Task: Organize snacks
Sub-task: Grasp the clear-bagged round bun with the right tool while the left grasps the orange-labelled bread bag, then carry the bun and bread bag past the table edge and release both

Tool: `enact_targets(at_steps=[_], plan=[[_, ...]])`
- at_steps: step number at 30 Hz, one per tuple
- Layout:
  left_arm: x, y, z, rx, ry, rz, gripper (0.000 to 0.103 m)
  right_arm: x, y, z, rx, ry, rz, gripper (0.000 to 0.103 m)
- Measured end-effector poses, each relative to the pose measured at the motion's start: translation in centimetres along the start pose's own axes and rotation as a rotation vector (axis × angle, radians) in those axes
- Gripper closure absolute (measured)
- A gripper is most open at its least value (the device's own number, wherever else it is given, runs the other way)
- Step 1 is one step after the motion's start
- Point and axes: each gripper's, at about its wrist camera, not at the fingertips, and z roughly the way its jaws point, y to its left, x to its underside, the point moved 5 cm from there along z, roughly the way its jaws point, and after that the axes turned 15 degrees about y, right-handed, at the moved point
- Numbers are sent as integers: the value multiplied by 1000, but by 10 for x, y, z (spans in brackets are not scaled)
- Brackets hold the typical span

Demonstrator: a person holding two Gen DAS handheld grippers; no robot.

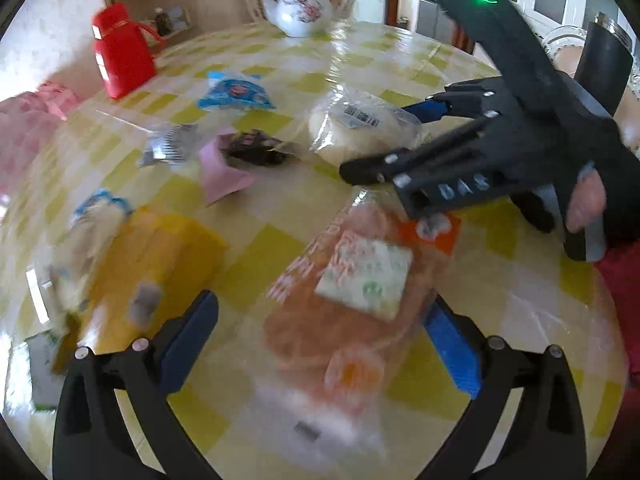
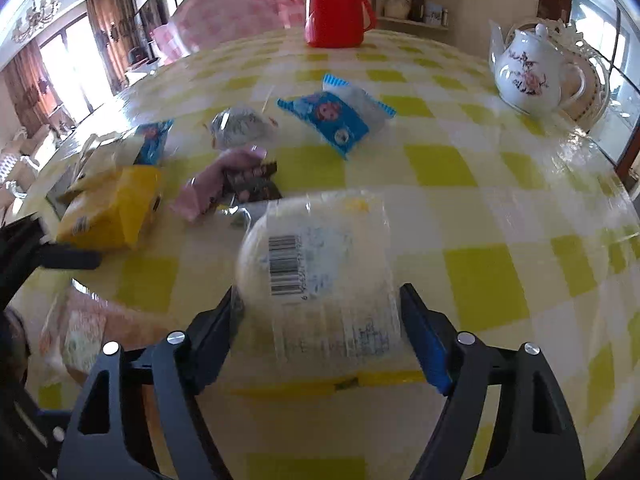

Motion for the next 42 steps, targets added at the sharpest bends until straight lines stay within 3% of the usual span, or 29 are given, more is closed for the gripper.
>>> enact_targets(at_steps=[2,5,7,9,15,19,21,22,24,27,30,36,42], plan=[[-4,-6,13,5,40,30,1,1,-1,0,-4,1,9,28],[-5,-7,15,32,30,8,2,-1,-2,3,5,19,8,27],[-6,-11,13,36,20,20,17,-1,-2,3,1,24,6,25],[-5,-17,11,43,27,33,24,0,-2,3,-6,26,3,23],[-4,-24,8,55,45,24,24,1,-4,4,-5,36,19,15],[4,-27,4,60,54,-9,25,5,-11,1,4,32,45,15],[8,-27,2,27,47,-33,36,6,-9,-2,11,7,36,25],[8,-26,0,23,39,-52,46,7,-7,-6,6,-12,30,39],[12,-23,-5,55,34,-134,56,9,-7,-16,45,-55,46,45],[25,-24,-10,1,16,-209,56,11,-13,-35,50,-126,89,47],[37,-21,-15,13,-7,-298,56,14,-17,-45,44,-164,106,47],[68,-13,-30,-41,-91,-495,56,31,-19,-50,51,-177,164,47],[96,-18,-46,-68,-164,-592,56,52,-10,-55,34,-189,178,47]])
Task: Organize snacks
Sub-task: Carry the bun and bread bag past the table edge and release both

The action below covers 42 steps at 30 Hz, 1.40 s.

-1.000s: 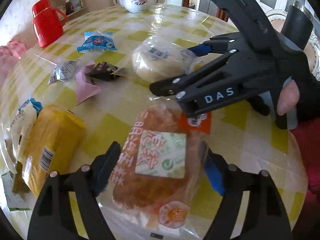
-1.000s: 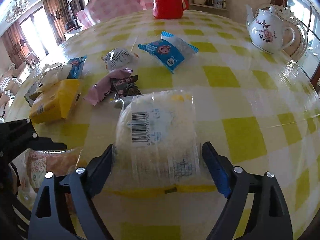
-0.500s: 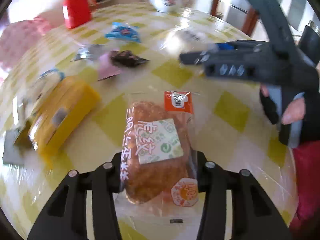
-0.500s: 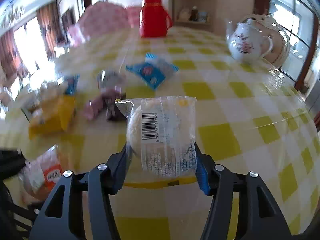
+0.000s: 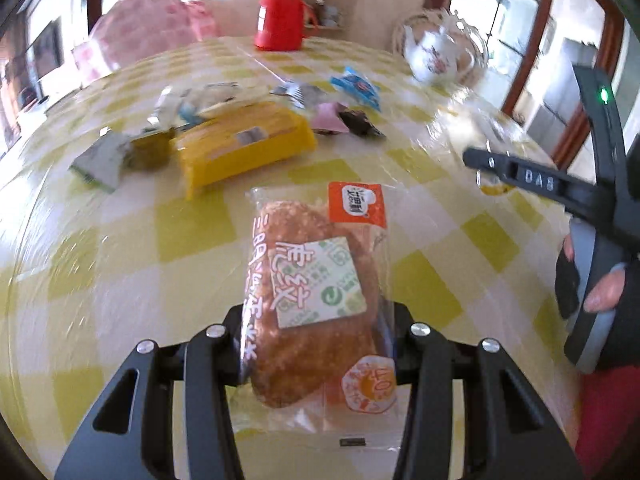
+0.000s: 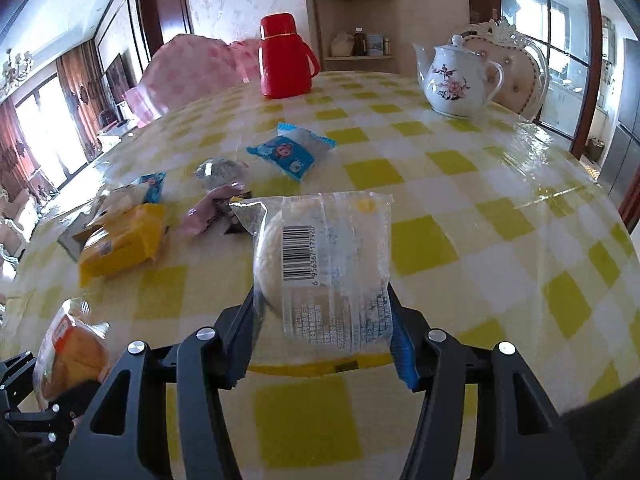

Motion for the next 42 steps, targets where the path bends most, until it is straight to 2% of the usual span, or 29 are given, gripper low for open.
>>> enact_targets(at_steps=[4,14,25,34,42], plan=[[18,13,-18,-16,-34,-35,56,16,18,-15,-48,-23,-19,47],[62,50,-42,-33,-49,-101,56,62,63,-39,-144,-36,-62,47],[95,84,-59,-57,-63,-167,56,101,105,-56,-174,-43,-128,47],[121,111,-87,-79,-105,-206,56,126,163,-73,-209,-47,-238,47],[158,151,-126,-102,-157,-269,56,145,224,-93,-225,-64,-362,47]])
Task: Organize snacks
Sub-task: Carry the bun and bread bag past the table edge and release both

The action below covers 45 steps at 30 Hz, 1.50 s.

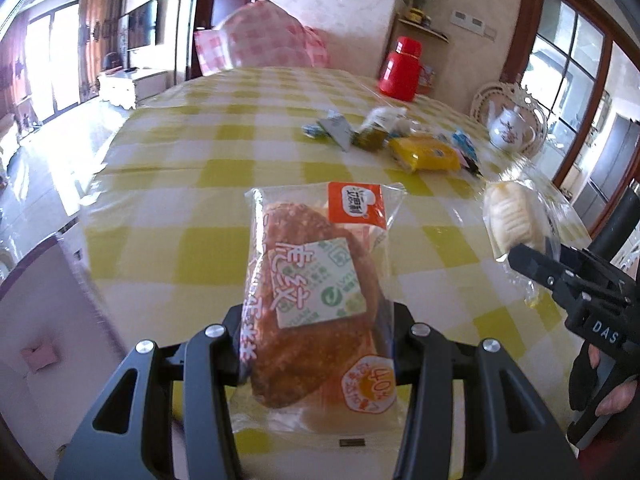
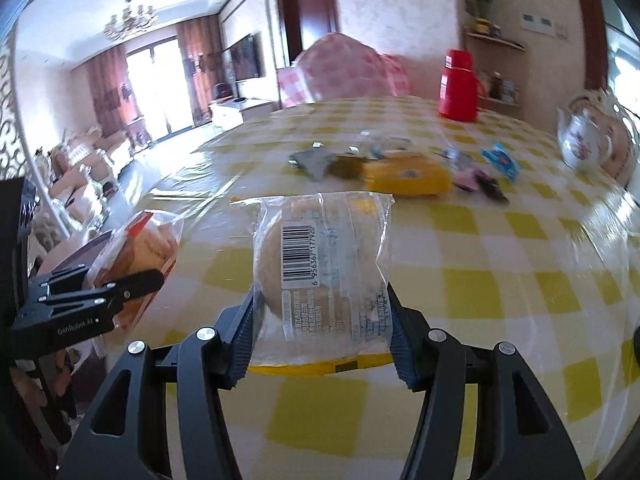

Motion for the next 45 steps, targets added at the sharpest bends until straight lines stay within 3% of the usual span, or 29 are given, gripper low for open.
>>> enact_targets(at_steps=[17,23,29,30,31,33,35,39,45], plan=[[18,131,-57,-93,-22,-98,56,10,174,3,-93,33,-333,47],[28,179,-81,-175,-28,-130,56,19,235,7,-145,55,-457,47],[41,211,-84,-268,25,-150,55,39,290,17,-239,126,-573,46],[42,213,-84,-272,29,-154,52,43,297,17,-265,137,-590,46],[43,216,-84,-273,35,-162,41,47,304,16,-313,146,-605,45],[43,225,-88,-313,26,-201,14,50,310,8,-389,137,-621,43],[41,230,-95,-370,-2,-251,12,45,302,-2,-372,87,-602,33],[38,219,-103,-309,-54,-282,8,28,263,-15,-314,26,-504,33],[24,157,-82,-232,-61,-146,4,6,175,-11,-176,2,-308,33]])
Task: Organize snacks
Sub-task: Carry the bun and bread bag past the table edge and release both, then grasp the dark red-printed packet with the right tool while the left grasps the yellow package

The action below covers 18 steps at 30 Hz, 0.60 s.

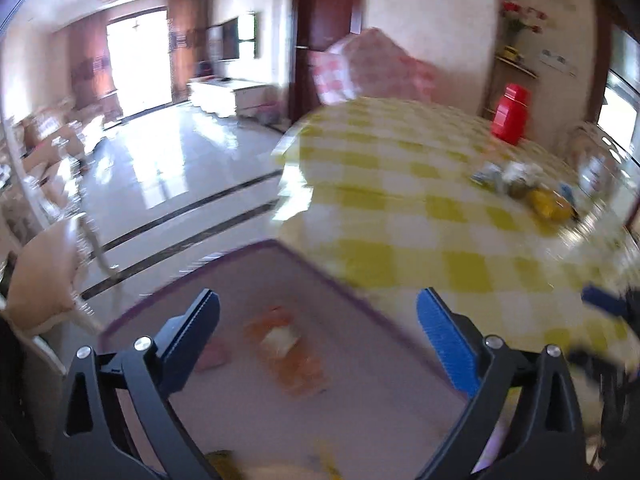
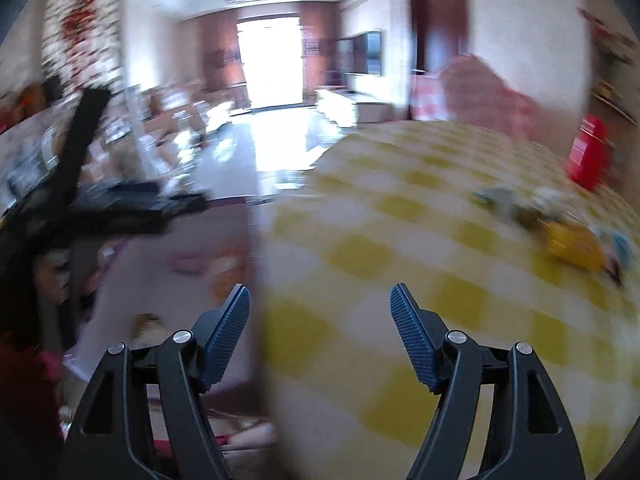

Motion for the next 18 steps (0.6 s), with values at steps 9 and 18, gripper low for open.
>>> enact_targets(at_steps=[9,18], plan=[[-27,-198,33,155,63,435,3,54,-192,-19,189,46,419,32],[-85,-356,111,356,129,780,3,89,-310,-28,249,61,580,31]])
